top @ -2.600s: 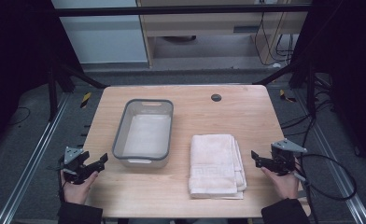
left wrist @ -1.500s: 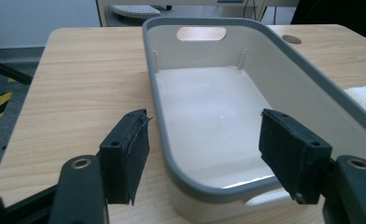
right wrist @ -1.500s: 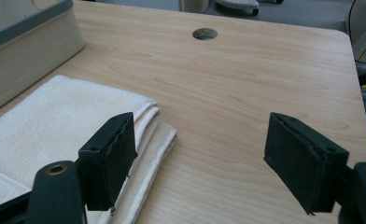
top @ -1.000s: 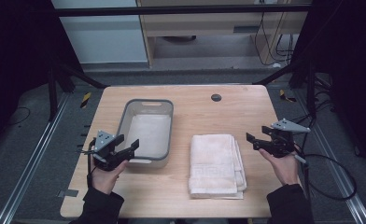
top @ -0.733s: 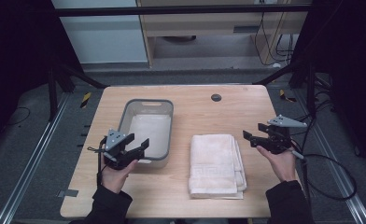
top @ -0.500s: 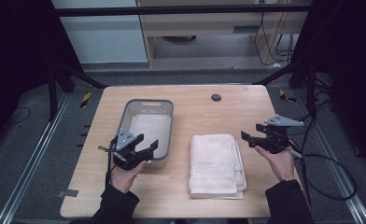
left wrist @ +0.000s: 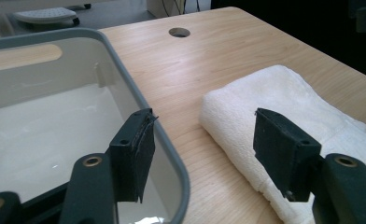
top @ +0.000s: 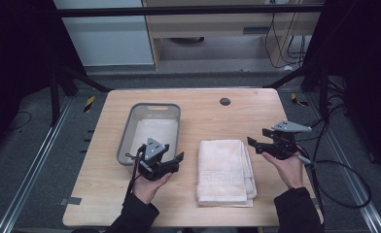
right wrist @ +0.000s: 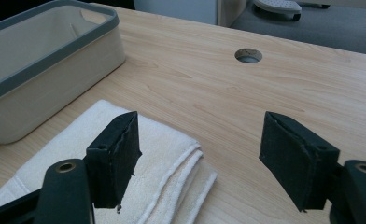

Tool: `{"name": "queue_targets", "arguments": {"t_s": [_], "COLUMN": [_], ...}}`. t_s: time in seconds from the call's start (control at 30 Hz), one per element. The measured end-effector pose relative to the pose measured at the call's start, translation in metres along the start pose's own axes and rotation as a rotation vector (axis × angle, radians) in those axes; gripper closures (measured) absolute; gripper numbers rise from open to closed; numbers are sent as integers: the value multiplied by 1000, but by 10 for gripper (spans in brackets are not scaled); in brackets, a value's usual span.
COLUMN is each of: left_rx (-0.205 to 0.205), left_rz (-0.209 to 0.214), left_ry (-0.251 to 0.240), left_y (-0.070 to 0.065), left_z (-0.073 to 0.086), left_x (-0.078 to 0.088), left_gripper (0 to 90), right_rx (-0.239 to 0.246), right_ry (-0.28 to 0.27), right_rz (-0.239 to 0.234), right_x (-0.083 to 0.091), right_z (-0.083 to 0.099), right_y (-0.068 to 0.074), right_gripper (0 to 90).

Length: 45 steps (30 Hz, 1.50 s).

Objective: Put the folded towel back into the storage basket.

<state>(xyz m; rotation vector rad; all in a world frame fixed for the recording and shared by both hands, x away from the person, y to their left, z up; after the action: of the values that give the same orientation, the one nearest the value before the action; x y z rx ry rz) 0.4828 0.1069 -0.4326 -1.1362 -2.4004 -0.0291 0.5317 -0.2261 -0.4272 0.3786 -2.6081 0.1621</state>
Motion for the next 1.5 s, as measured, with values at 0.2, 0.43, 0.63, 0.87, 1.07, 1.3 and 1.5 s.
{"name": "queue_targets", "arguments": {"t_s": [0.2, 0.43, 0.63, 0.87, 1.07, 1.3, 1.5], "left_rx": [-22, -36, -42, -44, -39, -44, -48], "left_rz": [30, 57, 79, 88, 97, 109, 104], "left_ry": [41, 70, 87, 112, 136, 178, 213], "left_y": [-14, -25, -34, -39, -40, -46, -49], "left_z": [5, 10, 15, 24, 33, 45, 56], "left_x": [-13, -21, -25, -31, -37, -47, -58], "left_gripper": [383, 395, 406, 409, 414, 411, 391], "right_rx": [-4, 1, 0, -3, -12, 5, 30], "right_ry": [-1, 16, 36, 56, 76, 117, 140], "right_rz": [-11, -19, -21, -36, -45, -39, -37], "right_x": [-3, -8, -12, -19, -26, -36, -45], "right_z": [3, 8, 11, 15, 23, 34, 41], "right_y": [3, 6, 8, 14, 15, 17, 22], "right_gripper": [300, 316, 329, 327, 328, 307, 296]}}
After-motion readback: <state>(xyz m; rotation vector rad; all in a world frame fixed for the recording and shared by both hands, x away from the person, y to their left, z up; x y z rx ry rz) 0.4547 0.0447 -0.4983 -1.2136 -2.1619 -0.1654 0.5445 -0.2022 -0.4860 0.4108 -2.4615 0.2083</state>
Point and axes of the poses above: each handheld gripper's, and its own axes: x roughly backward along the jaws, z roughly out of its underside, y roughly to its left, the point moved 5 cm from there along -x, roughly forward along the jaws, and after that the axes turned 15 degrees about z, right-handed, at the moved point
